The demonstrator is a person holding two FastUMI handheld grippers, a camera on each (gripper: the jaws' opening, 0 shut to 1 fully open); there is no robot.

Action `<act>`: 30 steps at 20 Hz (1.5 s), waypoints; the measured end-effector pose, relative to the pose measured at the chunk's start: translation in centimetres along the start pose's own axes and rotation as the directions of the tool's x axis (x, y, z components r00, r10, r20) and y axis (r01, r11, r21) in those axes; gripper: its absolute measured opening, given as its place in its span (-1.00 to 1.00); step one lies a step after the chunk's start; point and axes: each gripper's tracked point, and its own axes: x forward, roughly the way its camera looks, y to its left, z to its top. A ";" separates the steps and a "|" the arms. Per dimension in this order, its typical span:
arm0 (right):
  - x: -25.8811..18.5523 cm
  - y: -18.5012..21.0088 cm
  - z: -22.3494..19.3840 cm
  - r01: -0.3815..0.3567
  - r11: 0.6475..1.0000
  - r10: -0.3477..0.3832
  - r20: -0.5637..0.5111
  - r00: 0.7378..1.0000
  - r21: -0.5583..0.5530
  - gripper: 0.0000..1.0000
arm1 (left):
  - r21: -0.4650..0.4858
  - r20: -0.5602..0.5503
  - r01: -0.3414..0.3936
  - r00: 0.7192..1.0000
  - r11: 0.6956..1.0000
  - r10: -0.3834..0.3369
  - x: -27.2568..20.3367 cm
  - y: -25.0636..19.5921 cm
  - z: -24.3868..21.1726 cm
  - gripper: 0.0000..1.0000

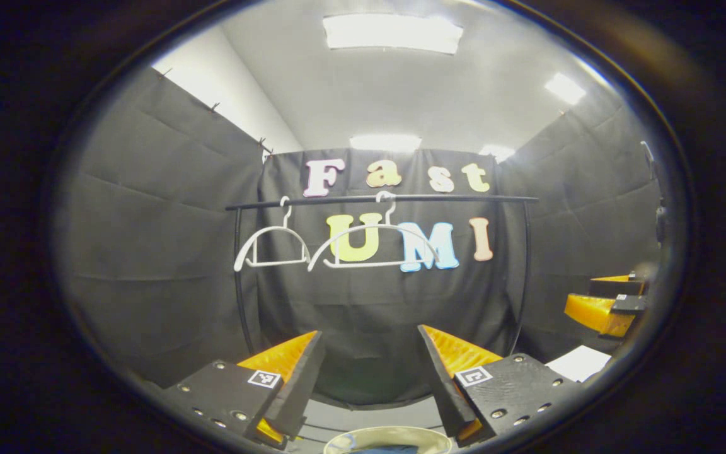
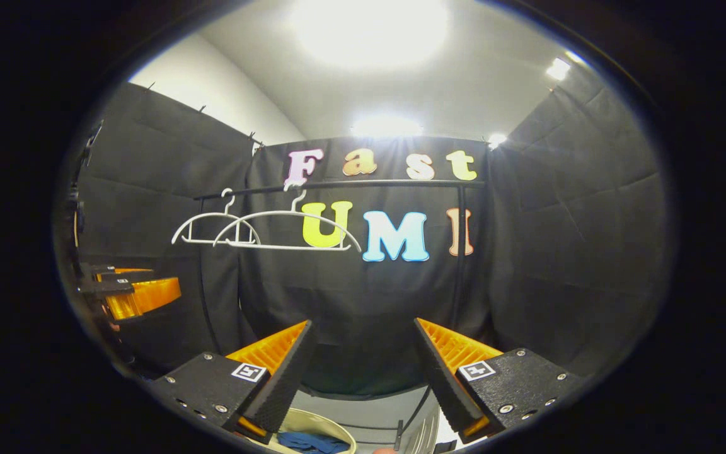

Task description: Grasp the clothes on the hanger with both hands and then place them into the laundry hamper below.

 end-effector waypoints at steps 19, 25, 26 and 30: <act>-4.6 -4.2 0.5 0.030 0.999 -0.031 0.025 0.999 0.024 0.89 | 0.057 0.031 -0.044 0.999 0.997 0.043 -6.3 -1.4 2.3 0.80; -4.4 -4.2 0.5 0.035 0.999 -0.035 0.023 0.999 0.035 0.89 | 0.045 0.032 -0.044 0.999 0.998 0.042 -6.1 -1.3 2.1 0.80; -4.4 -4.1 0.4 0.034 0.999 -0.035 0.023 0.999 0.037 0.89 | 0.041 0.031 -0.041 0.999 0.998 0.040 -6.1 -1.4 2.2 0.80; -4.6 -4.3 0.5 0.039 0.998 -0.040 0.024 0.999 0.039 0.89 | 0.042 0.044 -0.040 0.998 0.998 0.038 -6.1 -1.3 2.4 0.68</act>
